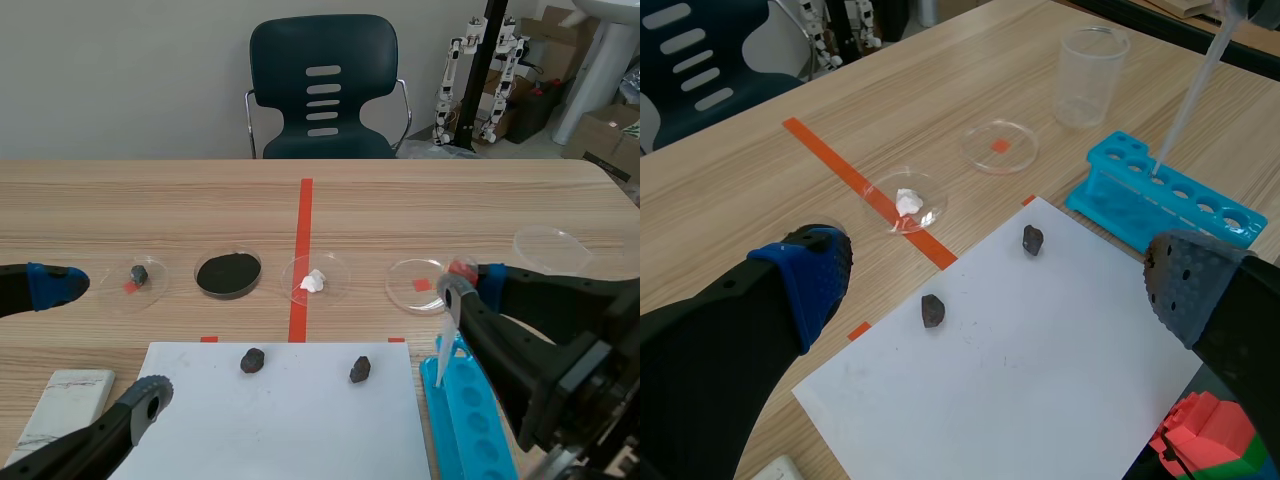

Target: Squeeze the dropper onto the mineral

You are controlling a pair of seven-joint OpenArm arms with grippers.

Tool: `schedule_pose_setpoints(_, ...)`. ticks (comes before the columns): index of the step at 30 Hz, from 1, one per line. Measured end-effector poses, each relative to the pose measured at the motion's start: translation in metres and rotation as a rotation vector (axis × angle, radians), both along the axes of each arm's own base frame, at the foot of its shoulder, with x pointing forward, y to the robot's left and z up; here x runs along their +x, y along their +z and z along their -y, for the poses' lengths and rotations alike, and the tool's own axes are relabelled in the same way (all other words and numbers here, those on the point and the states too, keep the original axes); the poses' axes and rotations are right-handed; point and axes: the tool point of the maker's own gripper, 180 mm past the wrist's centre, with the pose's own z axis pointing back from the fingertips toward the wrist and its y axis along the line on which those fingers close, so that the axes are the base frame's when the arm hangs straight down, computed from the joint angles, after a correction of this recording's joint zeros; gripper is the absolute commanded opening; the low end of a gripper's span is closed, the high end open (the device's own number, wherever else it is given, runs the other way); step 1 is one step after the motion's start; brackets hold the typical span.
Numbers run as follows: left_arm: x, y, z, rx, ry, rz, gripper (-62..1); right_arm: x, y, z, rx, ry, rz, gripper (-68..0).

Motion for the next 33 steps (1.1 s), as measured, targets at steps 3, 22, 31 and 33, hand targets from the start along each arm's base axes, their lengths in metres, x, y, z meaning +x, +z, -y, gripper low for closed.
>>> schedule_pose_setpoints(3,0.0,0.0,0.0,-0.001,0.0,0.0,0.6,-0.006,0.011,0.004,0.009,-0.003,0.03,-66.5)
schedule_pose_setpoints(22,0.0,0.0,0.0,0.0,0.0,0.0,0.6,-0.011,0.02,0.024,-0.012,-0.047,0.082,-66.5)
schedule_pose_setpoints(31,0.0,0.0,0.0,0.0,0.0,0.0,0.6,-0.011,0.015,0.025,-0.027,-0.051,0.06,-66.5)
schedule_pose_setpoints(33,0.0,0.0,0.0,0.0,0.0,0.0,0.6,-0.011,0.013,0.025,-0.034,-0.053,0.052,-66.5)
